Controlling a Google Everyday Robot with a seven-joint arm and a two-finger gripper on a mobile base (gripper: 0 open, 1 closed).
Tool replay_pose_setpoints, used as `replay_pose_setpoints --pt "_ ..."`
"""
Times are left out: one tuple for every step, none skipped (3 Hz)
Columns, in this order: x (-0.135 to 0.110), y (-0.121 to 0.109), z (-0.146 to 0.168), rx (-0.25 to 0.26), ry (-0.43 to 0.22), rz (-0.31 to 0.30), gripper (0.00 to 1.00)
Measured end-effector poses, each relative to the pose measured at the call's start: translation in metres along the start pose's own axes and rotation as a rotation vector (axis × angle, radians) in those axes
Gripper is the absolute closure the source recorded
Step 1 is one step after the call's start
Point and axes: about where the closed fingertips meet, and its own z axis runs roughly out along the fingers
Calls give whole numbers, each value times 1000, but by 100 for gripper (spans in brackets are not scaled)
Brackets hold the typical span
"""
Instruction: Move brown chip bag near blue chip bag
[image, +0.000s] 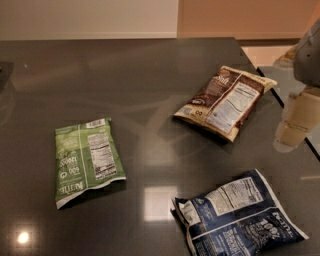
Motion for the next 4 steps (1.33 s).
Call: replay_pose_setpoints --pt "0 0 0 0 0 0 0" --pt "-1 -8 5 -14 -3 8 0" --pt "-1 -28 20 -19 -2 23 0" --pt "-4 -59 43 -18 -13 57 0"
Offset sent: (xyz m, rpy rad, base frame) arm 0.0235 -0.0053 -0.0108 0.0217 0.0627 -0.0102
